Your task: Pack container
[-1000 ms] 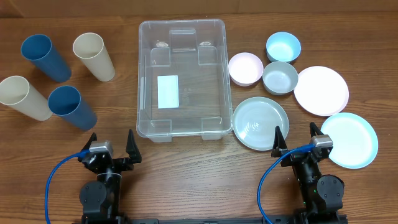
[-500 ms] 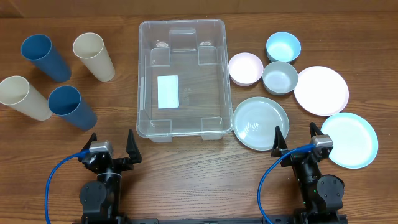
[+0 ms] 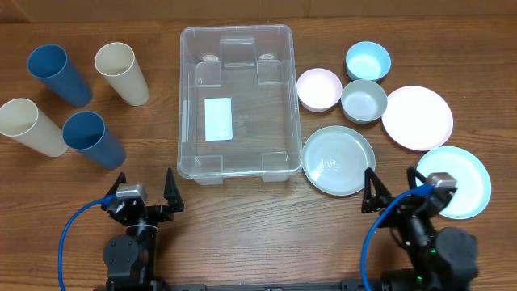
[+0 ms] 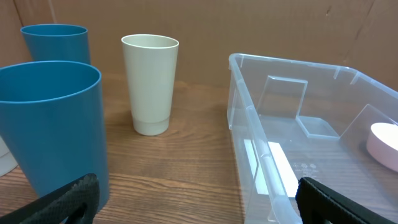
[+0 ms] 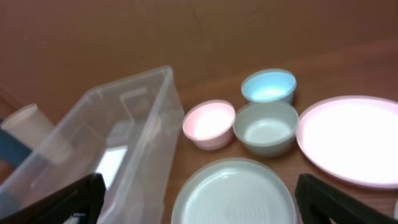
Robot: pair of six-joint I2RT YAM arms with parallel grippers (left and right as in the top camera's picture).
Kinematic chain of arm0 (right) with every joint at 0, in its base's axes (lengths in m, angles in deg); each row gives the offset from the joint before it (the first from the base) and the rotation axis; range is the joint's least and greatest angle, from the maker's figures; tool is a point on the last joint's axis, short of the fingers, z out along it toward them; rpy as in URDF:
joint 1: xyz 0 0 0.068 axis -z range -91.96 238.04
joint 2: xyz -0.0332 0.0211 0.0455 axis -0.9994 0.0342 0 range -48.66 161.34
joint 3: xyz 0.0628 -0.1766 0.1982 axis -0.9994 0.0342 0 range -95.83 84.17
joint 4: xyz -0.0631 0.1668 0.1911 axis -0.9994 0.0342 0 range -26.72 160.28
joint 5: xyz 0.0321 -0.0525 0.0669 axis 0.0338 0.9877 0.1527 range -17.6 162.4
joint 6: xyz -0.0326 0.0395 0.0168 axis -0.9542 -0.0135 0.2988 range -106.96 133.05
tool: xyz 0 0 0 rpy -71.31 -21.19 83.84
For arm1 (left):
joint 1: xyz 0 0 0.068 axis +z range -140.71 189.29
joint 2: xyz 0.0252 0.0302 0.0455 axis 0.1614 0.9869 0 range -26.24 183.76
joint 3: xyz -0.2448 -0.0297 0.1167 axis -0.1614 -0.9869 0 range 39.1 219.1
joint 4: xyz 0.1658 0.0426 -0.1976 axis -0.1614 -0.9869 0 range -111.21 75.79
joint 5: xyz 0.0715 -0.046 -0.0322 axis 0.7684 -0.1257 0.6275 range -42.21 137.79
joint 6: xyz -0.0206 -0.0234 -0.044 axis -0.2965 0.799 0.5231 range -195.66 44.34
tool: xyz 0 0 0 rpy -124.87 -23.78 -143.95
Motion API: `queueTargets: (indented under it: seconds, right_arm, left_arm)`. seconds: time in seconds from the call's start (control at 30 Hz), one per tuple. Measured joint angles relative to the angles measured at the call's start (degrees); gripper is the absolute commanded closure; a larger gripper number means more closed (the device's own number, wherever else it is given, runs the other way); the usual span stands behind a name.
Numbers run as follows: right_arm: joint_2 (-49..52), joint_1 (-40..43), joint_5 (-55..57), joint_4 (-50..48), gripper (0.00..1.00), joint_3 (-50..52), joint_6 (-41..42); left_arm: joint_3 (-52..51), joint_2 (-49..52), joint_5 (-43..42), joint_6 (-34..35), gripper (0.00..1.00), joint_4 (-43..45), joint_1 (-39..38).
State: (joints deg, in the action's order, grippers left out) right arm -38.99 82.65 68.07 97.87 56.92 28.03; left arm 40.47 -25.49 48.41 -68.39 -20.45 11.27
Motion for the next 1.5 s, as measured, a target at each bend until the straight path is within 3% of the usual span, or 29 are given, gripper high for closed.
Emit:
queueTargets:
  seconds: [0.2,0.33,0.67,0.87,1.2,1.5]
  right_arm:
    - [19.63,0.00,-0.35,18.69,0.00,-20.90,0.33]
    - [39.67,0.00,-1.70,29.77,0.00,-34.29,0.11]
    - [67.73,0.00,-4.70,31.67,0.01,-37.59,0.37]
    - [74.25,0.00,-3.85,28.26,0.08,-37.59,5.66]
    - [76.50,0.00,4.17,23.85,0.03,-33.05,17.86]
    - [76.54,0.00,6.23,15.41,0.09,-24.22,20.37]
  left_arm:
    - [0.00,0.00,0.00,0.00,0.00,0.00,0.00]
    - [0.00,0.00,0.00,0.00,0.00,0.00,0.00]
    - [0.00,0.00,-0.02,0.00,0.00,0.00,0.02]
    - [0.00,0.00,-0.02,0.00,0.00,0.00,0.00]
    - [0.00,0.00,-0.02,0.00,0.00,0.00,0.00]
    - [0.00,0.00,-0.02,0.00,0.00,0.00,0.02]
